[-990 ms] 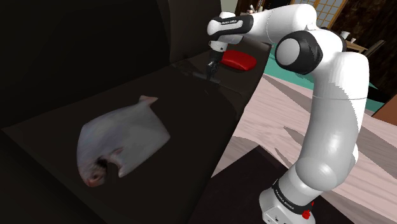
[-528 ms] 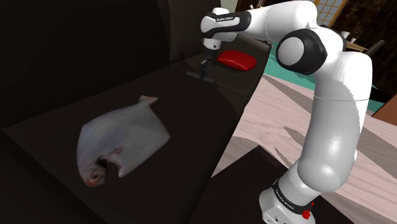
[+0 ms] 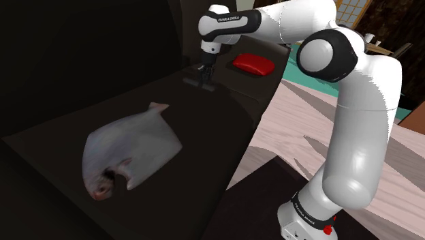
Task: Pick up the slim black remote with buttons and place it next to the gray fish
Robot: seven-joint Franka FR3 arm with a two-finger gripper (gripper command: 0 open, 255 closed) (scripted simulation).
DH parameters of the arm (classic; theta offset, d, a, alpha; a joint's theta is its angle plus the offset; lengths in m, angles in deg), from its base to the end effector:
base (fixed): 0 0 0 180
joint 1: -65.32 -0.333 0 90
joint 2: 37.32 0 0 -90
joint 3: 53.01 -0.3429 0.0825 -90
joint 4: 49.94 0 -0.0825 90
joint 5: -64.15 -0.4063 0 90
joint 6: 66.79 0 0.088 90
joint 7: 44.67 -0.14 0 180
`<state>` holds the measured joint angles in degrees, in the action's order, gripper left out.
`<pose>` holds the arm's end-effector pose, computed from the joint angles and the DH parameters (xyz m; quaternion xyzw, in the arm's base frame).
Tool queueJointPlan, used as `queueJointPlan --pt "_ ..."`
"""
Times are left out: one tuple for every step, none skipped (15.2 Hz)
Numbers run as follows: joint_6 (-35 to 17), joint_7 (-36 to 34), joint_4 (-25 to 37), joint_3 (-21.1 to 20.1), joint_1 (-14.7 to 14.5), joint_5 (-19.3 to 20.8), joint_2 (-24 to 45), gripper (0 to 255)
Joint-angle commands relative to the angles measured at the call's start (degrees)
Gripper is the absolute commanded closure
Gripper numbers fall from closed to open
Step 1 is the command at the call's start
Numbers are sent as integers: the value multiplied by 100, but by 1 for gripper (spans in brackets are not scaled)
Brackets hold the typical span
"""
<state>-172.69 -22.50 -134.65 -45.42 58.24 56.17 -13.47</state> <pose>0.7069 0.0217 0.4206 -0.9840 -0.1725 0.0130 0.0431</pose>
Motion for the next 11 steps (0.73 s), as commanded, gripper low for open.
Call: queueJointPlan --pt "-3 -263 22 -74 -182 21 -3 255" --pt "-1 -380 59 -109 -263 29 21 255" --pt "3 -498 104 -143 -343 36 52 255" --pt "11 -629 166 -182 -434 45 92 255" --pt "-60 -622 106 -182 -436 41 104 255" --pt "-130 -615 49 -184 -437 38 117 255" --pt "-201 -608 -10 -185 -438 34 129 255" --pt "-268 -601 -61 -187 -439 30 146 255" --pt "-337 -594 -113 -188 -439 26 163 255" --pt "-405 -587 -164 -190 -440 22 181 255" --pt "-472 -579 -213 -192 -441 17 200 255"
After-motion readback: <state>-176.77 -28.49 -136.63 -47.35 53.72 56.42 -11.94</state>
